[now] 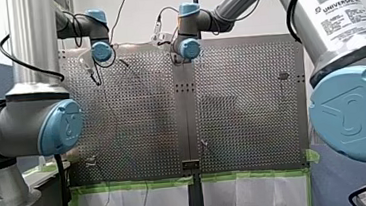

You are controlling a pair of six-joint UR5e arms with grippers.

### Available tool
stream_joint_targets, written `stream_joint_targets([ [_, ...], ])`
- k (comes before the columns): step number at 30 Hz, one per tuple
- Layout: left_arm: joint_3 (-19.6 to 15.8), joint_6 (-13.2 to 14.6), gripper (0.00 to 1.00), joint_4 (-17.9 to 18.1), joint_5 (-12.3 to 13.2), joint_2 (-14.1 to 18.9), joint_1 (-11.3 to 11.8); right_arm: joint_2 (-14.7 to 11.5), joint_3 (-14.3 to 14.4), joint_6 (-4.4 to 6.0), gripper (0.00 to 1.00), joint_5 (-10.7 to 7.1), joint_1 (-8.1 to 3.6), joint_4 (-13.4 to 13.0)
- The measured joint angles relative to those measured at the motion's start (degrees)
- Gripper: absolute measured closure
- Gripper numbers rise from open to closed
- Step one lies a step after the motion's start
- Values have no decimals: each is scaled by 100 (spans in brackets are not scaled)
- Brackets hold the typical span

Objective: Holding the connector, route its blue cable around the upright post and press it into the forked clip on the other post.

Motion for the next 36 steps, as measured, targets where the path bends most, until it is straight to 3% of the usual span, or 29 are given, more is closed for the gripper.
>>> stream_joint_targets([
  [6,87,-10,100,3,82,-267,128,157,-42,87,100,1,-87,3],
  [15,93,-31,98,-5,266,-313,287,196,-47,106,100,-8,-278,12],
  [20,98,-42,98,30,491,-347,335,291,-47,114,100,-24,-364,11],
  [28,175,-50,98,28,744,-718,393,455,-47,118,100,-44,-434,-22],
  [36,188,-85,90,45,845,-943,460,557,-46,119,100,-44,-499,-47],
])
